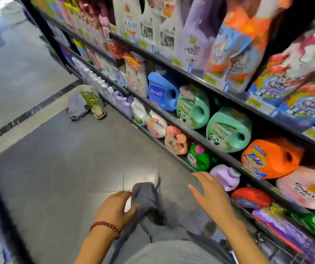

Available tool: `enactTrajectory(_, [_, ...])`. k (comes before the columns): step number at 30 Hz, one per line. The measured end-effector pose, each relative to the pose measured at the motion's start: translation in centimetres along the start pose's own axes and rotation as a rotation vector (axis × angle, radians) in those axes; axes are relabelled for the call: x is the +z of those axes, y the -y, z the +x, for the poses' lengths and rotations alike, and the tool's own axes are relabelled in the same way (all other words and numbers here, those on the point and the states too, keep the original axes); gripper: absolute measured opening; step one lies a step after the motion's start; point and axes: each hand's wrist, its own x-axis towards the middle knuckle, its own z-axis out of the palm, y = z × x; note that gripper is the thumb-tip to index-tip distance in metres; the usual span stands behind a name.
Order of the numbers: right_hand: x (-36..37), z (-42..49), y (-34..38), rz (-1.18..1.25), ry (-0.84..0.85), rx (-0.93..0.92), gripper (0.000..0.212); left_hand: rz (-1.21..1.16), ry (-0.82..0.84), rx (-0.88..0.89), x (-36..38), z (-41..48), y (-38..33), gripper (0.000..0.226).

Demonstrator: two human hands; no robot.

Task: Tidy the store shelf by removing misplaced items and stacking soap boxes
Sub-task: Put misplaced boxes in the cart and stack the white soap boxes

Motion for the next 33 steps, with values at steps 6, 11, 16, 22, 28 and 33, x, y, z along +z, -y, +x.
enactTrajectory(6, [-0.5, 7.9, 1.1, -0.019, -0.174, 0.231, 0.038, 0.11, 0.029, 0.211, -8.4, 13.0, -0.4, 0.048])
enactTrajectory(11, [-1.6, 9.1, 0.4, -0.007, -0.292, 0.391, 0.044, 0.178, -0.008, 0.587, -14.0, 21.1, -6.3, 0.066])
enactTrajectory(16, [-7.3, 9.7, 0.6, 0.03, -0.559, 0.485, 0.033, 0.114, -0.218, 1.01, -18.9, 24.7, -16.2, 0.042])
enactTrajectory(22, [-23.8, 11.8, 4.6, -0.023, -0.958, 0.284, 0.021, -0.169, -0.662, 1.488, -27.7, 23.1, -28.5, 0.036])
enactTrajectory(28, [-36.6, 15.2, 11.0, -0.225, -1.236, -0.18, 0.025, -0.249, -1.084, 1.471, -35.6, 23.7, -34.7, 0.026])
enactTrajectory(33, [-43.4, 21.7, 13.0, -0.418, -1.22, -0.241, 0.034, -0.027, -0.934, 1.321, -37.8, 25.9, -36.0, 0.045])
